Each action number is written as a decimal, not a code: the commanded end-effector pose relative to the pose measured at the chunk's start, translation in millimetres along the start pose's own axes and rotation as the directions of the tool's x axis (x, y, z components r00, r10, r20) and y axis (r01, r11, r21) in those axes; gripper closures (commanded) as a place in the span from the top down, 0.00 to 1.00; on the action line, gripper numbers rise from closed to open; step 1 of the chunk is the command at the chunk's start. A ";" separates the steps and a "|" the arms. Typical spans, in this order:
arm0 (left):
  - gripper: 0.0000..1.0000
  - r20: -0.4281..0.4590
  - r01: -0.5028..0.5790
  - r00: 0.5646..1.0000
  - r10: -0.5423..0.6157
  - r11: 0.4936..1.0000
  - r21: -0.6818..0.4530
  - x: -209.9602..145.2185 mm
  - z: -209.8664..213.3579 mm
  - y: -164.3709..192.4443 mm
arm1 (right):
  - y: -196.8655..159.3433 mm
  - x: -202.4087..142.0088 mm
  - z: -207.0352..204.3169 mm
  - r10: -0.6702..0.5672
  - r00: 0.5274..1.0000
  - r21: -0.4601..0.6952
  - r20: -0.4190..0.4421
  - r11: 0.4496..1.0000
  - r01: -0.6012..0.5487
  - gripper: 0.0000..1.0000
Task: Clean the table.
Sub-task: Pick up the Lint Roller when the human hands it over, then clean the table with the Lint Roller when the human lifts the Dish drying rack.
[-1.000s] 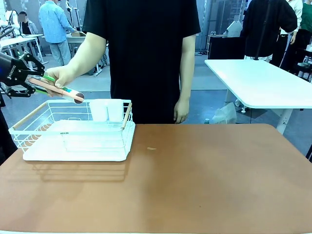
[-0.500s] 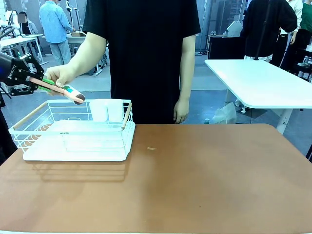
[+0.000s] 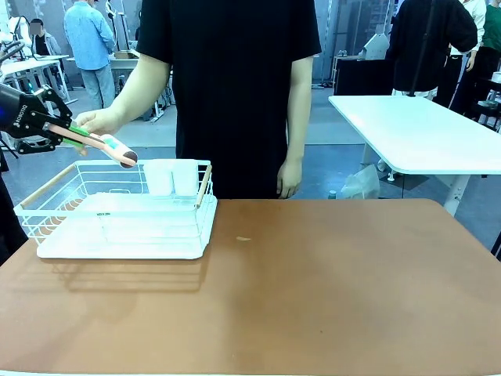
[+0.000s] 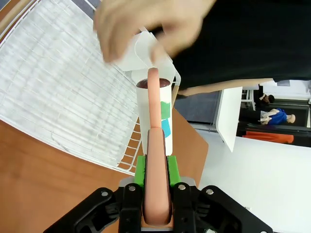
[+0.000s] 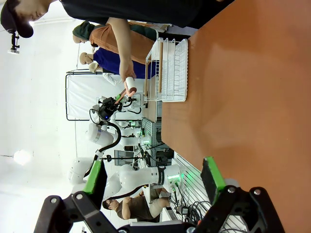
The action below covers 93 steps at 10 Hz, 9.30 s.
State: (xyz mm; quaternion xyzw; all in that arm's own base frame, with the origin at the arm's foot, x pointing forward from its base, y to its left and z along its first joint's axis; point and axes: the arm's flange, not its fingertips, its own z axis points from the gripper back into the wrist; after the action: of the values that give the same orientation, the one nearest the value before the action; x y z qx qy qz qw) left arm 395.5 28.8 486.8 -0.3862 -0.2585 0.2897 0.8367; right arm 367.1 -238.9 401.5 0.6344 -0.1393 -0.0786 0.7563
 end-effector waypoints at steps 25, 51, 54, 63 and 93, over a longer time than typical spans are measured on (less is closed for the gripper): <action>0.00 0.003 0.003 1.000 -0.003 1.000 0.003 0.1 0.0 -0.2 | 2.7 -0.3 0.1 0.000 1.000 0.005 -0.002 1.000 0.000 1.00; 0.21 -0.668 0.576 0.662 -0.340 0.801 0.163 124.5 -112.2 64.5 | 2.7 -0.3 0.1 0.000 1.000 0.005 -0.002 1.000 0.000 1.00; 0.21 -0.654 0.539 0.691 -0.309 0.823 0.181 125.5 -125.0 79.2 | 2.7 -0.3 0.1 0.000 1.000 0.005 -0.002 1.000 0.000 1.00; 0.21 -0.701 0.478 0.664 -0.261 0.869 0.128 112.6 -157.6 119.7 | 2.7 -0.3 0.1 0.000 1.000 0.005 -0.002 1.000 0.000 1.00; 0.21 -0.567 0.555 0.728 -0.386 0.817 0.157 187.3 -30.6 -12.6 | 2.7 -0.3 0.1 0.000 1.000 0.005 -0.002 1.000 0.000 1.00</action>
State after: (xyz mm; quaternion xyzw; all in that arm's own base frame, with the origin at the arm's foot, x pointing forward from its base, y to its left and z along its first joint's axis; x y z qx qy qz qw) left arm 535.0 145.9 522.3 -0.2374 -0.0702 0.0021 0.9689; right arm 367.1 -239.3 400.5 0.6346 -0.1386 -0.0796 0.7562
